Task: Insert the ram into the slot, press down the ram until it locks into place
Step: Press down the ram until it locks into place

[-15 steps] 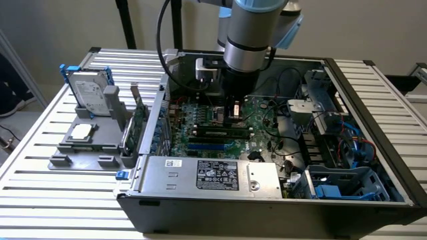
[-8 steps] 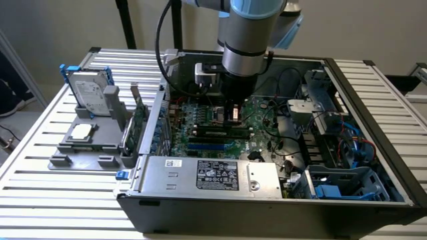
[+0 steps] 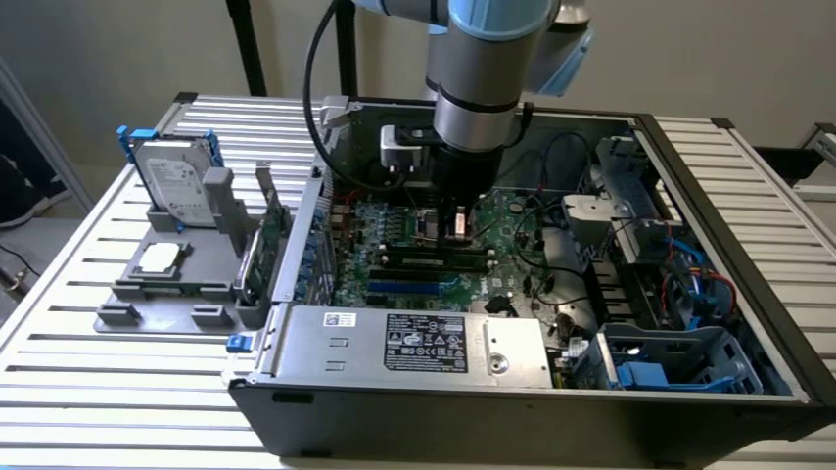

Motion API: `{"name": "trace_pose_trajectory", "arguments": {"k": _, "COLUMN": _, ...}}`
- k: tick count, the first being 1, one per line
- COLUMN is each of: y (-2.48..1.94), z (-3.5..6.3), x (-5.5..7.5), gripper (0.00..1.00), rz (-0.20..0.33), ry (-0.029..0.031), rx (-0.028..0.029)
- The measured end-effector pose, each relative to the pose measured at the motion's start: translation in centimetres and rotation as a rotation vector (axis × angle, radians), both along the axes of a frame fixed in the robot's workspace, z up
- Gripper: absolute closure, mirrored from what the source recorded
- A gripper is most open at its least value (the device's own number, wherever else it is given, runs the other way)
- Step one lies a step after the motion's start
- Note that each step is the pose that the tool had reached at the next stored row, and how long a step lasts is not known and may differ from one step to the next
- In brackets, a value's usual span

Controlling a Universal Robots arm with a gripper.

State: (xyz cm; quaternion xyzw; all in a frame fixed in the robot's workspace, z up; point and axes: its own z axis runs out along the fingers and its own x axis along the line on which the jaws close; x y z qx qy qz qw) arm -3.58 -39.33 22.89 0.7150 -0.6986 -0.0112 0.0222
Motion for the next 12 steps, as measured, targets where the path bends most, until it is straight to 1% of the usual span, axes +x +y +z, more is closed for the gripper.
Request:
{"name": "trace_pose_trajectory", "arguments": {"k": 2, "y": -0.02, "z": 0.93, "x": 0.0, "gripper": 0.89, "rz": 0.000, "ry": 0.0006, "rx": -0.0017}}
{"name": "trace_pose_trajectory", "arguments": {"k": 5, "y": -0.02, "z": 2.27, "x": 0.1, "gripper": 0.89, "rz": 0.000, "ry": 0.0006, "rx": -0.0017}}
{"name": "trace_pose_trajectory", "arguments": {"k": 6, "y": -0.02, "z": 2.52, "x": 0.1, "gripper": 0.89, "rz": 0.000, "ry": 0.0005, "rx": -0.0015}}
{"name": "trace_pose_trajectory", "arguments": {"k": 12, "y": -0.02, "z": 2.56, "x": 0.1, "gripper": 0.89, "rz": 0.000, "ry": 0.0006, "rx": -0.0016}}
